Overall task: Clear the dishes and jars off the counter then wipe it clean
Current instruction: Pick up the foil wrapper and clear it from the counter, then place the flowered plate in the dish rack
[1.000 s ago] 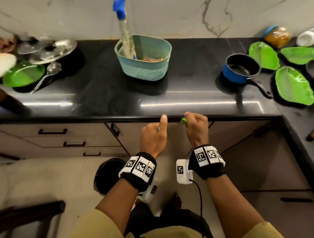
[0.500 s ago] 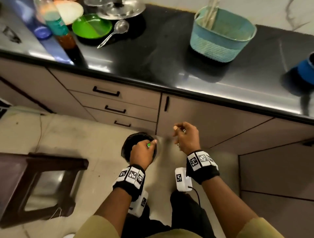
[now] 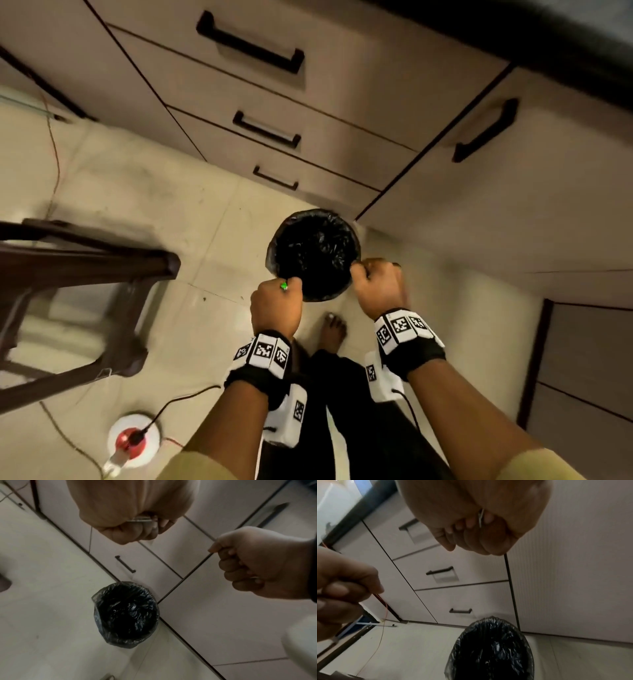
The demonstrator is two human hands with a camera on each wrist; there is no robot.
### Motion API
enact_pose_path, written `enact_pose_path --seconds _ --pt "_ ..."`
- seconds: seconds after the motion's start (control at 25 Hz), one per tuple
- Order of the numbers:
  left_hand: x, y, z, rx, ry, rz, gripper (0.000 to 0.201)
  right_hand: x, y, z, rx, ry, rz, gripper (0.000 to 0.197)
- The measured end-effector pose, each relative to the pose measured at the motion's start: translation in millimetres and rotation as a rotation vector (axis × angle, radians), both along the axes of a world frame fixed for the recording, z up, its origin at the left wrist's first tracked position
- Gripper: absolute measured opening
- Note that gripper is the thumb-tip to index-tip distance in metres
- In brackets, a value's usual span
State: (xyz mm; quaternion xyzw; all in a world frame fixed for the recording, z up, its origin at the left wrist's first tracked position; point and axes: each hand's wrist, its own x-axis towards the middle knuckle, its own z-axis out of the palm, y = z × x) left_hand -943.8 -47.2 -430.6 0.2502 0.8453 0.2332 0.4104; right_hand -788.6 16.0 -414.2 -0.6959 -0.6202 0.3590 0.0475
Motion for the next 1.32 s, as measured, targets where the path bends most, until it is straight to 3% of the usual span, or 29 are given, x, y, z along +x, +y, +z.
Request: enact_pose_path --seconds 0.16,0.28,0.32,0.36,0.4,0.52,0.56,0.72,0.84,0.96,1.16,1.32 --pt "-9 21 -88 -0.041 -0.034 0.062 0.044 -15 13 -84 -0.046 -0.042 0.046 0.04" --pt "-7 39 -134 0.005 -0.049 0.101 0.028 -25 24 -131 -0.03 -0.058 0.004 0.043" --pt "-4 45 -148 0.041 -0.093 0.117 0.015 -28 28 -148 -0.044 -0.071 0.009 0.037" --pt "-3 50 -162 0.079 -0.163 0.125 0.016 -31 35 -164 -0.085 -0.056 0.007 0.027" --pt "-2 54 -179 0.131 -0.242 0.138 0.034 -35 41 -179 -0.166 -0.01 0.0 0.025" --pt "-5 59 -211 0.163 -0.373 0.195 0.086 -40 50 -203 -0.302 0.121 0.023 0.072" --pt "-7 59 -215 0.172 -0.364 0.183 0.093 -40 50 -205 -0.275 0.128 0.036 0.077" --pt "-21 60 -174 0.143 -0.3 0.166 0.065 -32 51 -184 -0.305 0.092 0.026 0.056" --pt "-23 54 -125 -0.027 -0.266 0.103 0.073 -25 48 -146 -0.363 0.02 0.041 0.037" --pt "-16 53 -82 -0.031 -0.175 -0.095 0.065 -22 41 -95 -0.348 0.033 0.07 0.036" --pt "10 73 37 0.01 0.073 -0.558 0.059 -13 33 21 -0.259 0.05 0.009 0.037" --pt "31 89 118 0.069 0.278 -0.85 0.052 6 24 98 -0.134 -0.075 -0.052 0.04"
